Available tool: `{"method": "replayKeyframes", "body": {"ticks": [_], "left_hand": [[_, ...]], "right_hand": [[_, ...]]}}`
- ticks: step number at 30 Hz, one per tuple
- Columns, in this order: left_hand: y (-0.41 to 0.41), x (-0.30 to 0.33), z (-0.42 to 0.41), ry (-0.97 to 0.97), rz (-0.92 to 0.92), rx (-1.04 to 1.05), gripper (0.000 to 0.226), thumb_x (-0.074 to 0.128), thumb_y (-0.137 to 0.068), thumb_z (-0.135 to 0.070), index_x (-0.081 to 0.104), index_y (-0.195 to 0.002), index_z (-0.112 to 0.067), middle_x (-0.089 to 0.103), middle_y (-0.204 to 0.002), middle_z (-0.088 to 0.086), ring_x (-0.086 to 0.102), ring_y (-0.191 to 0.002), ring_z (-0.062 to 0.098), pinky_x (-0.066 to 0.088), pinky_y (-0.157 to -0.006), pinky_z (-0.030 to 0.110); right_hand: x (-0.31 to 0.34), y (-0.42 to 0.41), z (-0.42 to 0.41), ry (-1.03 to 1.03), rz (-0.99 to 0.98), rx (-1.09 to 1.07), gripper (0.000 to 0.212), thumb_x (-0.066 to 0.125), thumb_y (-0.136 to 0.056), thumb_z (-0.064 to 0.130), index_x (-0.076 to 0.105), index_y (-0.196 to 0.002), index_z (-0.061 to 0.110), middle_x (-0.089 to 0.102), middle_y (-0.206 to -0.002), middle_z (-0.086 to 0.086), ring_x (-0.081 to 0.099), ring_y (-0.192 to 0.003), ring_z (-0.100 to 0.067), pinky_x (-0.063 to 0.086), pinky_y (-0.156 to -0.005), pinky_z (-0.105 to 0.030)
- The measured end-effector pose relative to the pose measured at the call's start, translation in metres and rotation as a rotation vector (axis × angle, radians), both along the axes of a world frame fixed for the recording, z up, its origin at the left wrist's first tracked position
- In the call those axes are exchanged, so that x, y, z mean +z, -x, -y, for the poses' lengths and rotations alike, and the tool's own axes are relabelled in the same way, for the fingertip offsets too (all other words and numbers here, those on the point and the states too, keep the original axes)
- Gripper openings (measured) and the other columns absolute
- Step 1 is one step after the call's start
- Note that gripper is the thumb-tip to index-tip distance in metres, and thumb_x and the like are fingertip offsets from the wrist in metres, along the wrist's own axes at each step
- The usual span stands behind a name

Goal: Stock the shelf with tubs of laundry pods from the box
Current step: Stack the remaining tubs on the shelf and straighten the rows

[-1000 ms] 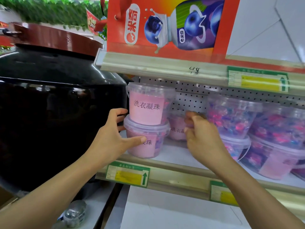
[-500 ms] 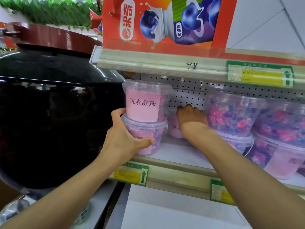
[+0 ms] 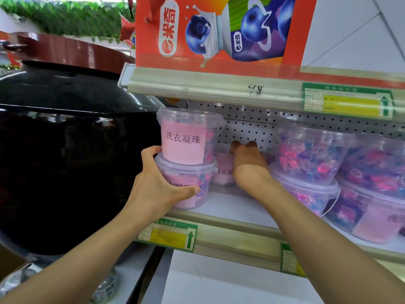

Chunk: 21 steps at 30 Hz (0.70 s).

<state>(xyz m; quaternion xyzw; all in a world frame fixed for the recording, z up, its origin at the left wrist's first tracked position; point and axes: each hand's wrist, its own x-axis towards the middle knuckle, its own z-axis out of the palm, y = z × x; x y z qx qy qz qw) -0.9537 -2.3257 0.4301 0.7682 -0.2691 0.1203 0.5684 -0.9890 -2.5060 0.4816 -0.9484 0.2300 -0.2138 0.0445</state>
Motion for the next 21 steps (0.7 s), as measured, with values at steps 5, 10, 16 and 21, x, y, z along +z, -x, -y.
{"method": "replayKeyframes", "body": {"ticks": [5,10,16,21], "left_hand": [[0.000,-0.001,0.000,0.008,-0.002,-0.011,0.089,0.088,-0.053,-0.027,0.023,-0.114,-0.037,0.049,-0.100,-0.024,0.053,-0.089,-0.003,0.039,-0.062,0.008],[-0.001,-0.001,0.000,0.005,-0.003,-0.011,0.089,0.088,-0.054,-0.027,0.023,-0.114,-0.037,0.050,-0.103,-0.019,0.054,-0.090,0.000,0.039,-0.063,0.008],[0.000,-0.001,0.000,0.003,-0.008,-0.013,0.091,0.089,-0.053,-0.028,0.023,-0.115,-0.036,0.052,-0.107,-0.014,0.054,-0.090,-0.001,0.039,-0.063,0.008],[0.002,0.001,0.001,0.002,-0.016,-0.011,0.090,0.089,-0.053,-0.027,0.024,-0.114,-0.036,0.051,-0.102,-0.017,0.055,-0.090,0.001,0.039,-0.061,0.008]], "right_hand": [[-0.003,-0.007,0.000,-0.013,0.042,0.031,0.039,0.037,-0.092,-0.002,0.045,-0.128,0.010,0.044,-0.122,-0.021,0.050,-0.111,-0.039,0.041,-0.078,-0.037],[-0.007,-0.012,0.002,0.018,0.070,0.094,0.030,0.043,-0.093,0.005,0.045,-0.123,0.008,0.045,-0.119,-0.020,0.049,-0.109,-0.036,0.036,-0.070,-0.033],[-0.009,-0.009,0.001,0.018,0.085,0.114,0.035,0.045,-0.092,0.004,0.041,-0.126,0.008,0.046,-0.120,-0.019,0.050,-0.108,-0.035,0.038,-0.073,-0.033],[-0.009,0.021,-0.006,-0.063,0.146,0.169,0.060,0.048,-0.083,-0.007,0.033,-0.137,0.012,0.040,-0.128,-0.016,0.051,-0.110,-0.037,0.043,-0.082,-0.039]]}}
